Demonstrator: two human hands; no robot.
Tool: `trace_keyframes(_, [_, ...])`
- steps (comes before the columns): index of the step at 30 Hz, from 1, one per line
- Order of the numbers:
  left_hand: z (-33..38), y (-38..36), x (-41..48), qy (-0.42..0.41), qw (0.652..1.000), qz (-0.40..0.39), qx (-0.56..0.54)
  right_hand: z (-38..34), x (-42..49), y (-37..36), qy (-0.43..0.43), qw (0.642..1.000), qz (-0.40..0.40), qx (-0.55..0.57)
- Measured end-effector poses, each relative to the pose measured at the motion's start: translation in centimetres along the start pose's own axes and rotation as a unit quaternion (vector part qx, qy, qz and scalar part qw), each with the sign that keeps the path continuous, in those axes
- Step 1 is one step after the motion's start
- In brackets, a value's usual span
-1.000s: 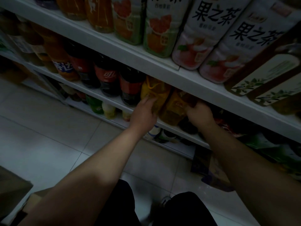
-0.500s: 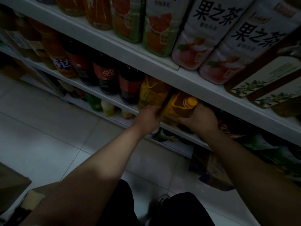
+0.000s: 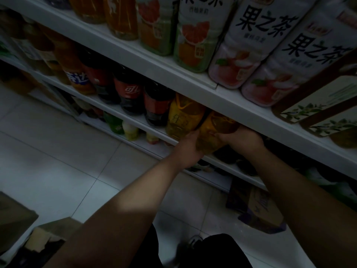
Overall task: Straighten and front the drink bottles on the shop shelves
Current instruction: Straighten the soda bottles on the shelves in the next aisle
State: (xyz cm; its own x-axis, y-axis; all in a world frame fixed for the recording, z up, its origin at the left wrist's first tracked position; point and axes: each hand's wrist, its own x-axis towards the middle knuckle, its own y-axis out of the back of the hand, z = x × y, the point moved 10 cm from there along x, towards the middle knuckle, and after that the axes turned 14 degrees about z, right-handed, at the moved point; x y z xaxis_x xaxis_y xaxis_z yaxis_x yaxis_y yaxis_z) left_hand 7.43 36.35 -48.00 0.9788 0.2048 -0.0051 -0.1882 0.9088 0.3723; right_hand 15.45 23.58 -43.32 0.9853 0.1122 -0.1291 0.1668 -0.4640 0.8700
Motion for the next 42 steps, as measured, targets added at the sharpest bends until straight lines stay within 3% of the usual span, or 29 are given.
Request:
trace_keyframes(4, [-0.2,0.1,0.1,0.008,1.000,-0.002,-0.016,1.6,-0.2,-0.2,-0.096,0.994,-0.053,-0.002])
trace_keyframes(6, [-0.1,0.2,0.0,0.013,1.000,-0.015,-0.021,1.2,-0.7,0.6,-0.086,0.994,-0.037,-0.062])
trace_keyframes(10, [-0.7,2.0,-0.3,0.051,0.998,-0.029,-0.013,-1.5,-5.3,3.6,-0.031,0.982,0.188,0.011])
trace_keyframes(12, [-2.1,4.8,0.0,0.098,0.995,0.004,0.015,-4.3,-9.1,3.0,0.034,0.970,0.239,0.024])
trace_keyframes(17, [-3.3,18.2,2.1,0.169,0.947,0.274,0.024,-12.7,-10.0,-2.9,0.151,0.984,0.085,0.034])
trace_keyframes(19, [-3.3,21.3,3.2,0.190,0.932,0.308,-0.024,-16.5,-8.5,-3.6,0.173,0.982,0.060,0.048])
trace_keyframes(23, [-3.7,20.9,4.1,0.276,0.916,0.221,-0.190,-22.3,-5.1,-4.2,0.156,0.982,0.060,0.083])
trace_keyframes(26, [-2.7,20.0,4.0,0.265,0.906,0.189,-0.269,-23.4,-2.9,-5.5,0.095,0.986,0.064,0.119])
trace_keyframes(29, [-2.3,20.6,3.7,0.256,0.912,0.178,-0.268,-21.9,-1.0,-7.4,-0.037,0.981,0.035,0.187])
trace_keyframes(31, [-1.9,21.4,3.7,0.247,0.927,0.164,-0.230,-21.2,0.0,-7.6,-0.075,0.975,0.054,0.201])
trace_keyframes(37, [-0.5,21.2,4.0,0.222,0.948,0.109,-0.202,-20.9,0.8,-7.3,-0.042,0.983,0.075,0.164])
trace_keyframes(42, [-0.9,20.7,5.2,0.192,0.942,0.108,-0.252,-19.5,1.0,-8.5,-0.065,0.985,0.030,0.159])
